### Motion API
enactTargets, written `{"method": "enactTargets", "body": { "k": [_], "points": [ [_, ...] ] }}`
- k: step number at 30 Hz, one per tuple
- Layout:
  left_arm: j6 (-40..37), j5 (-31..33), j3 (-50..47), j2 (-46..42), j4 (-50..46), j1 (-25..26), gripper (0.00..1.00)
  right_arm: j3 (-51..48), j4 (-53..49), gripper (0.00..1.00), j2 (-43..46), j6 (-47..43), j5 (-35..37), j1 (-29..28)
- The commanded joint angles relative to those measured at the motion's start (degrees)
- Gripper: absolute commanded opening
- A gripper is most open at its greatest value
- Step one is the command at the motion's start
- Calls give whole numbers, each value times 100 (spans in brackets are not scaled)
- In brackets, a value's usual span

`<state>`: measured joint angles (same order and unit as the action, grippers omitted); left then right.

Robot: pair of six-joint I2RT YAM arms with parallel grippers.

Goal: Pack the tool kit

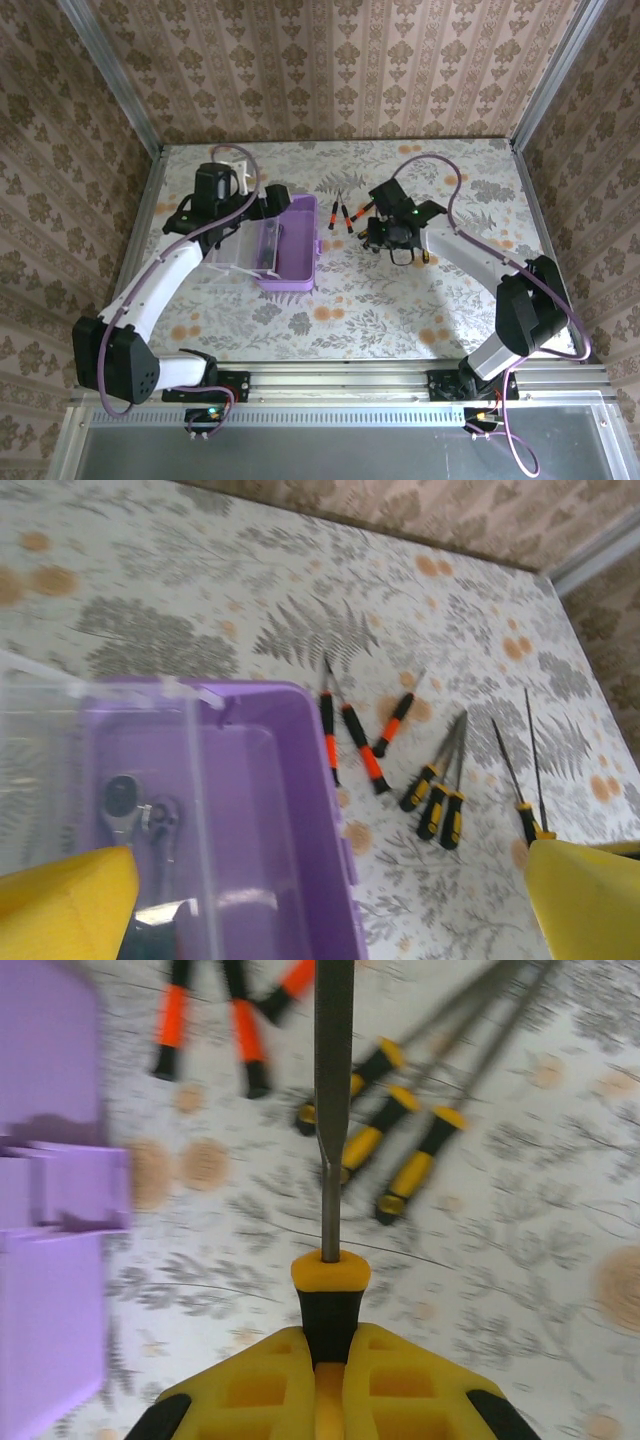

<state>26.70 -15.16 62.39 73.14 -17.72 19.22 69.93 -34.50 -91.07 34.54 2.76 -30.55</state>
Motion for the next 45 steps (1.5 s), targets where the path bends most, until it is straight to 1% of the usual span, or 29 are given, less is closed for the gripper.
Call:
{"method": "enactTargets", "body": {
  "k": [1, 5, 7, 11, 13, 19, 20, 24, 25, 30, 34, 39, 42, 45],
  "points": [
    [-90, 138, 185, -195, -42, -425, 100, 537, 116, 6, -437, 277, -162, -399],
    [44, 145, 124, -187, 22, -973, 100, 1290, 553, 6, -1196, 597, -579, -939],
    [77, 151, 124, -169, 4, -1155, 100, 1693, 723, 6, -1537, 738, -740, -1182],
    [38, 320, 120, -178, -58, -1430, 100, 2721, 822, 6, -2274, 871, -1051, -1639],
    [85, 291, 129, -169, -58, -1507, 100, 3171, 811, 6, -2619, 932, -1142, -1788],
    [187, 92, 92, -129, 37, -1526, 100, 4127, 997, 7, -3600, 1380, -1743, -1842],
    [187, 90, 103, -125, 24, -1527, 100, 4289, 991, 9, -3737, 1412, -1846, -1842],
    [161, 136, 114, -129, 12, -1574, 100, 4817, 717, 15, -4116, 1484, -1896, -1841],
    [171, 130, 108, -125, 11, -1592, 100, 4876, 695, 21, -4168, 1506, -1902, -1841],
    [222, 24, 89, -116, 63, -1626, 100, 4982, 723, 32, -4171, 1558, -1971, -1842],
    [250, -39, 91, -116, 99, -1626, 100, 4975, 685, 34, -4011, 1437, -2035, -1842],
    [332, -151, 56, -126, 166, -1599, 100, 4494, 718, 35, -3329, 1085, -1941, -1792],
    [286, -193, 68, -100, 160, -1435, 100, 3770, 517, 35, -2546, 568, -1326, -1599],
    [257, -236, 93, -32, 146, -1110, 100, 2736, 97, 35, -1747, 88, -587, -1027]
  ]
}}
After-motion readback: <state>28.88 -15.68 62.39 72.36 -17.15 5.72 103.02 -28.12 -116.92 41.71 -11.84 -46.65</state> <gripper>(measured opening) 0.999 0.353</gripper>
